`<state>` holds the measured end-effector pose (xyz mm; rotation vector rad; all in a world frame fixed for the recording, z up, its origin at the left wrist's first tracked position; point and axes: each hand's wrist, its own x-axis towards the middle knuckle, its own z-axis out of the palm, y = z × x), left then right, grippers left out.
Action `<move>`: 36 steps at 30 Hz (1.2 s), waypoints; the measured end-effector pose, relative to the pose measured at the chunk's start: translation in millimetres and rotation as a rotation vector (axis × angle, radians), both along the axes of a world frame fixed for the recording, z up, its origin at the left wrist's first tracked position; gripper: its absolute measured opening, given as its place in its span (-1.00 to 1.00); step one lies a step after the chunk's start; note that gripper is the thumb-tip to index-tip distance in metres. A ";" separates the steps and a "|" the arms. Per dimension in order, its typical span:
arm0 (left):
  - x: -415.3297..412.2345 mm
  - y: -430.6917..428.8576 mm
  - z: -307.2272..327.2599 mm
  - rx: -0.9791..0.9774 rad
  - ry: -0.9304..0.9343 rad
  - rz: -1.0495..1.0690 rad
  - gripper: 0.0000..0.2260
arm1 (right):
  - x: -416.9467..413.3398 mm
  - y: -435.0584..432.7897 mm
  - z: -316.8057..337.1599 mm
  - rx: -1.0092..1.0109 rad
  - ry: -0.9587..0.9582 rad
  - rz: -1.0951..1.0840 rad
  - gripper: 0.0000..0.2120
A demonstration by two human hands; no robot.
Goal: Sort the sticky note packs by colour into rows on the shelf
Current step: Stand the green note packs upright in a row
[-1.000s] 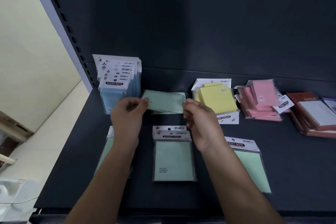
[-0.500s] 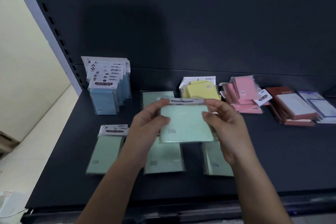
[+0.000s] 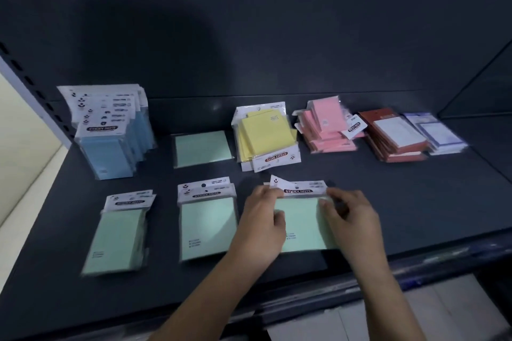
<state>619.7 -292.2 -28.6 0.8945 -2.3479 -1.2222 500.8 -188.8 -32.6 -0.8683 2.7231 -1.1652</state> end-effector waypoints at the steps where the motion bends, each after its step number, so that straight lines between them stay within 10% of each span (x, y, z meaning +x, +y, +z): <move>1: -1.5 1.2 -1.8 -0.044 -0.036 -0.003 -0.69 | 0.4 -0.4 -2.6 0.017 0.005 -0.004 -0.77; 10: -8.8 0.4 -2.6 -0.069 -0.152 -0.007 -0.66 | -0.1 -3.7 -5.6 0.026 -0.030 0.019 -0.76; 17: 18.0 -39.6 21.1 -0.038 0.200 0.221 -0.70 | 18.5 -19.4 17.3 -0.107 0.134 0.111 -0.82; 21: 36.5 -92.9 10.5 0.125 0.016 0.413 -0.63 | 59.3 -69.8 36.5 -0.256 -0.251 0.451 -0.74; 26: 45.4 -114.7 -4.0 0.216 -0.077 0.431 -0.51 | 81.2 -152.7 23.9 0.013 -0.395 0.572 -0.43; 36: 44.4 -132.1 3.4 0.402 0.408 0.740 -0.90 | 79.0 -187.7 16.0 0.056 -0.500 0.353 -0.44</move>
